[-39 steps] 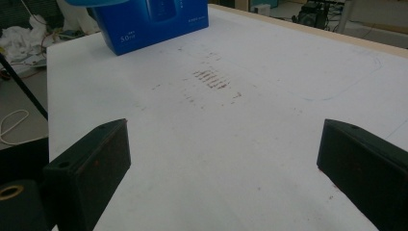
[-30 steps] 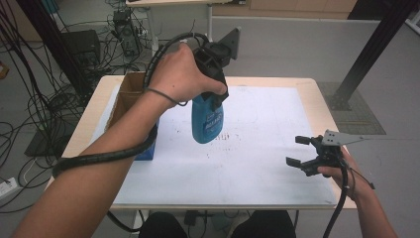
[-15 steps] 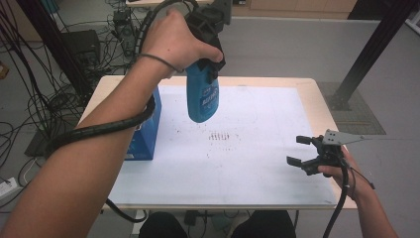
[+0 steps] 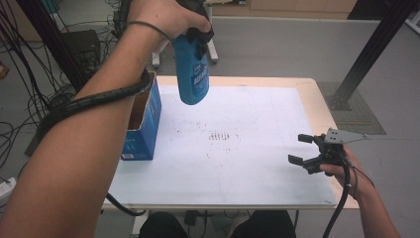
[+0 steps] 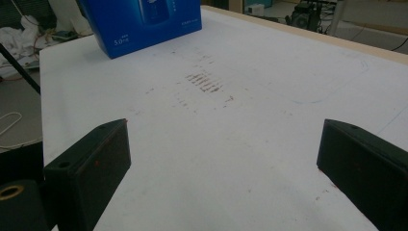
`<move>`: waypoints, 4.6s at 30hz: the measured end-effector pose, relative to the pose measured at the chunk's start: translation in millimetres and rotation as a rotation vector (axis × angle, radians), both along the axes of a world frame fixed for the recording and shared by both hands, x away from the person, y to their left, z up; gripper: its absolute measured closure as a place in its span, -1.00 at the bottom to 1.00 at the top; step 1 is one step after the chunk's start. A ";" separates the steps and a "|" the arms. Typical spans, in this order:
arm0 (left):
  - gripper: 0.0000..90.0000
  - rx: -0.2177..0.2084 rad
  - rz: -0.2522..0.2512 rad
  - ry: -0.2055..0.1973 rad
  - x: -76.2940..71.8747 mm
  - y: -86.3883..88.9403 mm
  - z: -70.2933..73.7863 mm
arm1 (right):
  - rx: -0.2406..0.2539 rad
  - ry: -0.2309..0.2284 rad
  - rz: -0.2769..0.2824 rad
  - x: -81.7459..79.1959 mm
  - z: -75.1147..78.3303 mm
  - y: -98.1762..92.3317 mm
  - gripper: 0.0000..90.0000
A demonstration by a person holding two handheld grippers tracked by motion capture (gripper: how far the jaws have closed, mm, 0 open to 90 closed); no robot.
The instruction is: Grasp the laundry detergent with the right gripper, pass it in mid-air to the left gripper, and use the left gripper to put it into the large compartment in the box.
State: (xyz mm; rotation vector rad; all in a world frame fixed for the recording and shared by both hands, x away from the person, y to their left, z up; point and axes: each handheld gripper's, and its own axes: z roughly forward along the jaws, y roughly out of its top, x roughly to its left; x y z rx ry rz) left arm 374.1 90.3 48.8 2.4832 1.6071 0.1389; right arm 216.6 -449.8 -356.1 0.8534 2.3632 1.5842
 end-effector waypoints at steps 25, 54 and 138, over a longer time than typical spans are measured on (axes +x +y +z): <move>-0.16 0.038 0.335 -0.027 14.2 87.5 7.0 | 0.004 -0.009 -0.002 0.0 -0.1 1.6 -0.90; -0.16 0.081 0.484 -0.020 13.3 136.6 -16.9 | -0.004 -0.009 0.001 4.0 2.6 4.2 -0.90; -0.16 0.086 0.468 0.086 30.3 139.4 -129.7 | -0.012 -0.001 -0.022 -5.4 0.9 -2.4 -0.89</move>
